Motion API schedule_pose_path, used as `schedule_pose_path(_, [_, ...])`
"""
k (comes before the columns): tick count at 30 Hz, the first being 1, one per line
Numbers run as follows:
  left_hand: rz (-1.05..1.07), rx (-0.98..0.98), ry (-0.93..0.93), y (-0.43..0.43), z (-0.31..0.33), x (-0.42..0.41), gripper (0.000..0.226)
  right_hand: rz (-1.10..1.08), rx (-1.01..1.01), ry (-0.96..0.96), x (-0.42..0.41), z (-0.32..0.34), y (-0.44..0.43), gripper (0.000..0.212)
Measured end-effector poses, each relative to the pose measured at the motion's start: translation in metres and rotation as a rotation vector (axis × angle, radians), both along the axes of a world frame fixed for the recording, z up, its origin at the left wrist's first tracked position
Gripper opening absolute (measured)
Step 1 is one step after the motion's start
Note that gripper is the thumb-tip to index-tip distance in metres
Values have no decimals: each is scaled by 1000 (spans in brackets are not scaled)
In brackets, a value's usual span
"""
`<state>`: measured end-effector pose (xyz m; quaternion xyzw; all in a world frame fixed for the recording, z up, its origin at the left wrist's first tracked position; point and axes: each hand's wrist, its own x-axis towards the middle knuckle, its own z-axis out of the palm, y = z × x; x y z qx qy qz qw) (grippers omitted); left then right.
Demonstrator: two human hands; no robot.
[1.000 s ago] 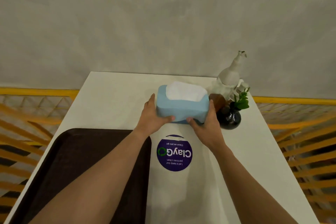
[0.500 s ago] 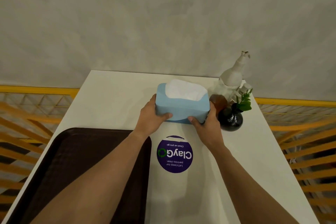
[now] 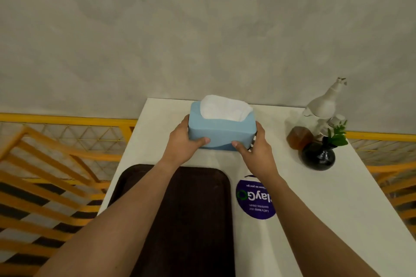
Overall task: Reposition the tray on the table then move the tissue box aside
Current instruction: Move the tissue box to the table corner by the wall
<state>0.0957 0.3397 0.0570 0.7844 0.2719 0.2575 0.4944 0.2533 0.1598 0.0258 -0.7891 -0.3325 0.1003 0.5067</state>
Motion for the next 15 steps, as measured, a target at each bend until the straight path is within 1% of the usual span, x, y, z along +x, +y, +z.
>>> schedule_pose_path(3, [25, 30, 7, 34, 2, -26, 74, 19, 14, -3, -26, 5, 33, 84])
schedule_pose_path(7, [26, 42, 8, 36, 2, -33, 75, 38, 45, -4, -29, 2, 38, 84])
schedule_pose_path(15, [48, 4, -27, 103, -3, -80, 71, 69, 28, -16, -70, 3, 109, 87])
